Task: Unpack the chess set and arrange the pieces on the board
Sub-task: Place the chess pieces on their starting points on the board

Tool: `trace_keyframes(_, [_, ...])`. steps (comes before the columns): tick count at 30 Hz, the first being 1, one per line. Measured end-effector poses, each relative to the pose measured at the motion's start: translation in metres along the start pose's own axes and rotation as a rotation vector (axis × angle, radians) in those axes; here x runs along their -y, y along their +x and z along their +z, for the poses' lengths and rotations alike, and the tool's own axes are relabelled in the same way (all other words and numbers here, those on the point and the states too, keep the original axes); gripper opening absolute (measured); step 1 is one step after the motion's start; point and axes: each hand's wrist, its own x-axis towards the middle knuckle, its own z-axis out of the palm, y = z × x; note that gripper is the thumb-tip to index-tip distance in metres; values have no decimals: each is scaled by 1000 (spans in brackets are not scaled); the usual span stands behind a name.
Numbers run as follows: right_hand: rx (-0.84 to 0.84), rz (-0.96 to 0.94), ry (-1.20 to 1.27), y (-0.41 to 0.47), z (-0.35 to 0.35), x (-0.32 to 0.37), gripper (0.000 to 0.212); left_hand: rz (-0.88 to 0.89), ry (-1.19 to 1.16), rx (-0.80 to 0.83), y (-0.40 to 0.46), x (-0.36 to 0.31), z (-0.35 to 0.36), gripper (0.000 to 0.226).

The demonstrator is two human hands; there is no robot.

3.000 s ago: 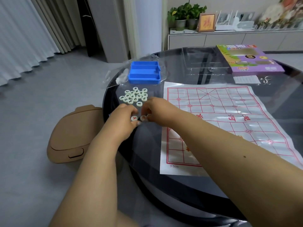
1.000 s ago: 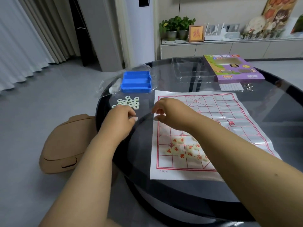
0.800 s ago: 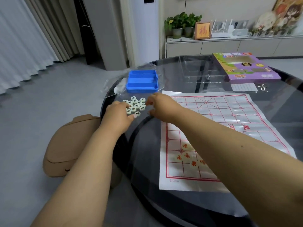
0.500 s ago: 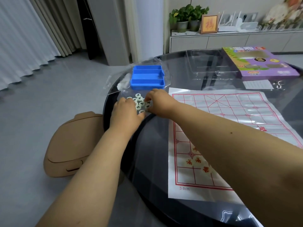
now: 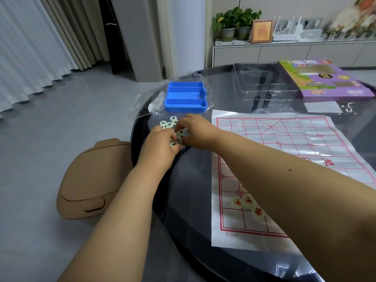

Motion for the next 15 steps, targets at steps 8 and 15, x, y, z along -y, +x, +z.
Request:
trace_keyframes(8, [37, 43, 106, -8, -5, -7, 38, 35, -41, 15, -6, 12, -8, 21])
trace_keyframes(15, [-40, 203, -39, -5, 2, 3, 55, -75, 71, -3, -5, 8, -7, 28])
